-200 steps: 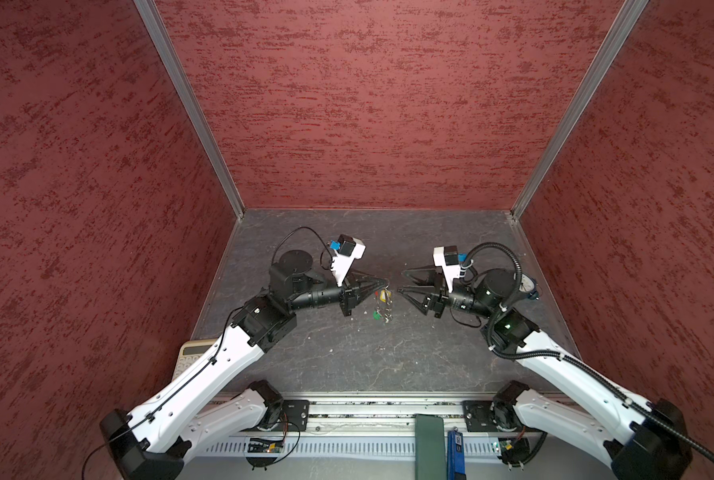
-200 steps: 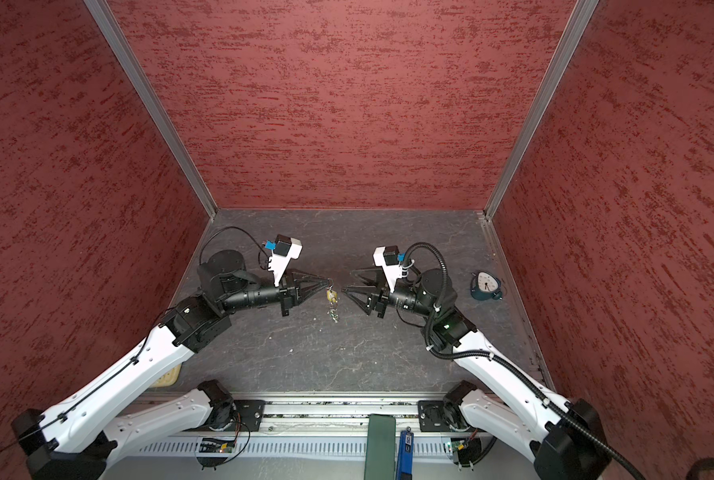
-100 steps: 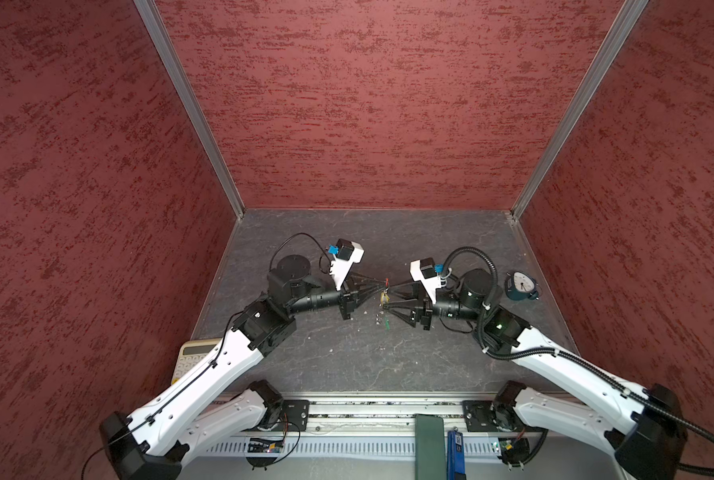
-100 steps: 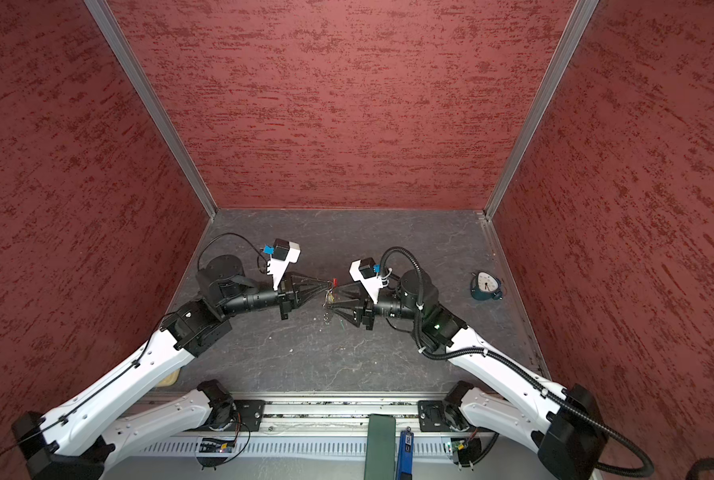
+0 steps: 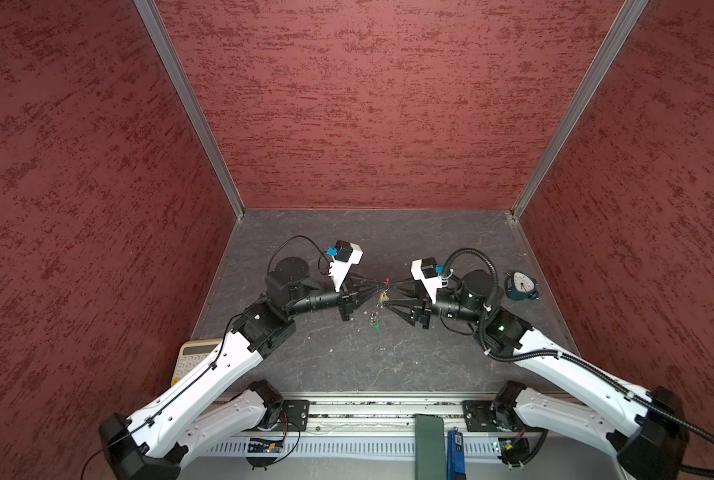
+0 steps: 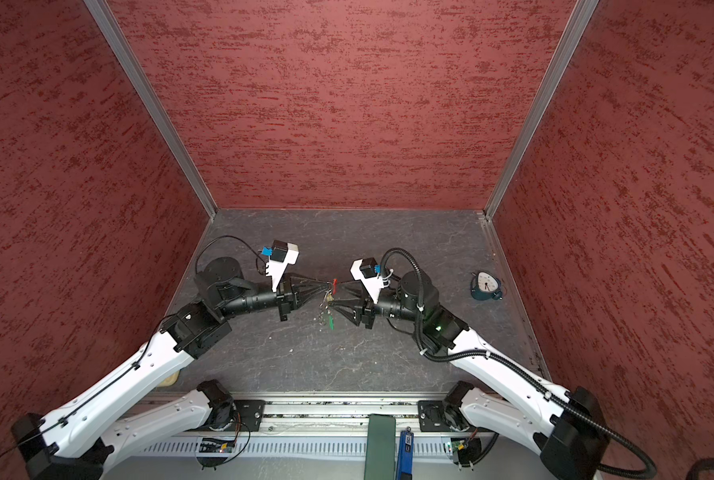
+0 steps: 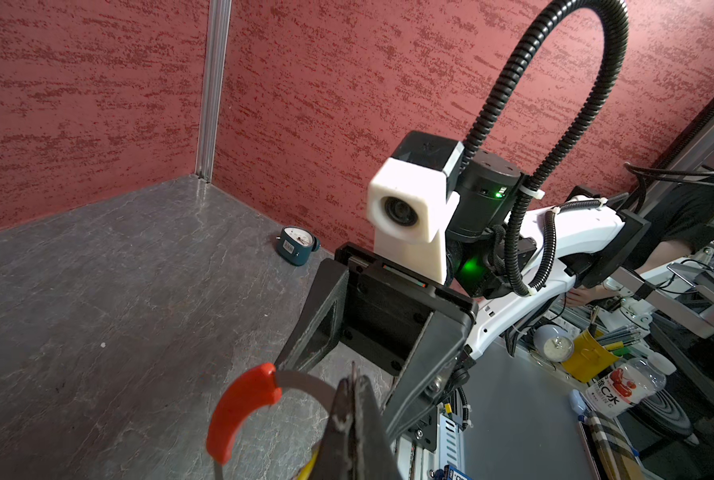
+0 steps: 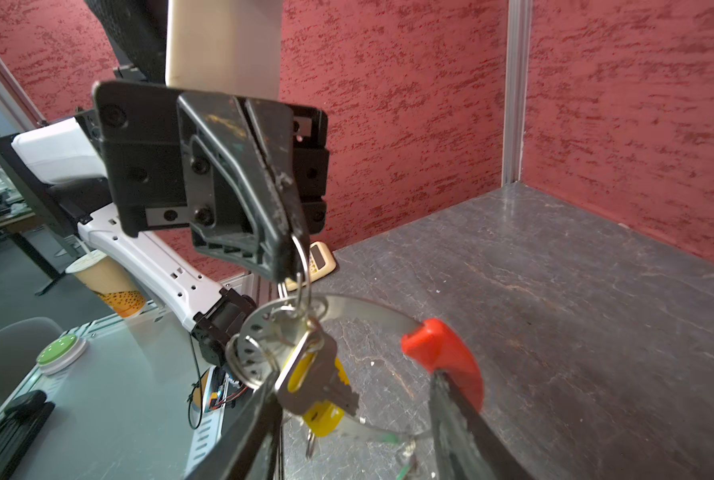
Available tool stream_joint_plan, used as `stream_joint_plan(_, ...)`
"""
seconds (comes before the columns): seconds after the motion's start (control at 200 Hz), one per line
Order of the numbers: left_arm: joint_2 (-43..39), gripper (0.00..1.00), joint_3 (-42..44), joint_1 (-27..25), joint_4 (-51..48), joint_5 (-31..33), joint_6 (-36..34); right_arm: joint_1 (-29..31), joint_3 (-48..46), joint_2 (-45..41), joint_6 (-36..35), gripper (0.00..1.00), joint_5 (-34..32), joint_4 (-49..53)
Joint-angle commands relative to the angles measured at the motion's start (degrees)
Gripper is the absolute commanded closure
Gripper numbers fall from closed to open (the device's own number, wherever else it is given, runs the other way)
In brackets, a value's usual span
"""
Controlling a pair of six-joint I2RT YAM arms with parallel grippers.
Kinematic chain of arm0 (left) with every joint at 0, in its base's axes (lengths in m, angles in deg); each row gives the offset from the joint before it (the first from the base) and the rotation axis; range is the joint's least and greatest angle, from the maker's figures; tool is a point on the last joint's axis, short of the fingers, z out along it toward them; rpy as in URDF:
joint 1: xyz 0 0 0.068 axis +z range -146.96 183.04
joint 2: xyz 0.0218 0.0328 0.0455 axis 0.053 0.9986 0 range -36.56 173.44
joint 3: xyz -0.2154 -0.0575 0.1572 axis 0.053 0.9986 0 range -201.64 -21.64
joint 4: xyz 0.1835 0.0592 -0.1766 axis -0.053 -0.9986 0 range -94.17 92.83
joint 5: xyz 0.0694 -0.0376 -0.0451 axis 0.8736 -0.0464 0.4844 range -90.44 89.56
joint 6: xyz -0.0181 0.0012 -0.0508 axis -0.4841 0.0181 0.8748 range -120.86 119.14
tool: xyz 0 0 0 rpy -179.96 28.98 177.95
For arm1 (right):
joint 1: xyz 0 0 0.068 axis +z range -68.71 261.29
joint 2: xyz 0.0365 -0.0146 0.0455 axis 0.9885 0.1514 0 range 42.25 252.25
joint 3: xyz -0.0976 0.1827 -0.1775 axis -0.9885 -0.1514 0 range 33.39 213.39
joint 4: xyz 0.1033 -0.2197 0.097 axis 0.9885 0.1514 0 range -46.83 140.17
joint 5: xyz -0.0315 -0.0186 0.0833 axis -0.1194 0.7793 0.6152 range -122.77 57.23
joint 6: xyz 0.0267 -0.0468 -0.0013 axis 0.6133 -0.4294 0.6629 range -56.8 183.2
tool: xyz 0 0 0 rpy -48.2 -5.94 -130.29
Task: Remove the keys from the keyring
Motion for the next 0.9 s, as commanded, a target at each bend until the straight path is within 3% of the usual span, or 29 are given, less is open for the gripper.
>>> stream_joint_plan(0.0, -0.4, 1.00, 0.7, -0.1, 3.9, 1.3, 0.3, 0.3, -0.8, -2.7, -0.1, 0.43, -3.4, -3.2)
stream_joint_plan(0.25, -1.4, 1.00, 4.8, 0.0, 13.3, 2.8, 1.5, 0.4, -3.5, -4.7, 1.9, 0.43, -7.5, -7.7)
stream_joint_plan(0.441, -1.0, 1.00, 5.0, 1.0, 15.1, 0.6, 2.6, 0.5, -4.9, -6.5, 0.5, 0.54, -11.7, -6.0)
stream_joint_plan(0.897, 0.3, 1.00, 5.0, 2.1, 16.1, -1.7, 4.8, 2.0, -1.8, -2.7, -1.2, 0.52, -7.6, -4.2)
